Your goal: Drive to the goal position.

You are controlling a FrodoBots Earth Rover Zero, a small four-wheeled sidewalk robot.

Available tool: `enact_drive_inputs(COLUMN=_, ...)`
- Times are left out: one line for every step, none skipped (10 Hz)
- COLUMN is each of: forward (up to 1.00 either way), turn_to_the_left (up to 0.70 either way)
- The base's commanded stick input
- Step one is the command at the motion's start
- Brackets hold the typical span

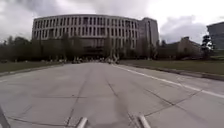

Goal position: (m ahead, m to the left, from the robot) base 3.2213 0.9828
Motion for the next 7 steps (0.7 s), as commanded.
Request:
enact_drive_inputs(forward=0.7, turn_to_the_left=0.01)
enact_drive_inputs(forward=0.7, turn_to_the_left=0.01)
enact_drive_inputs(forward=0.7, turn_to_the_left=0.01)
enact_drive_inputs(forward=0.7, turn_to_the_left=0.01)
enact_drive_inputs(forward=0.7, turn_to_the_left=0.01)
enact_drive_inputs(forward=0.7, turn_to_the_left=0.01)
enact_drive_inputs(forward=0.7, turn_to_the_left=0.01)
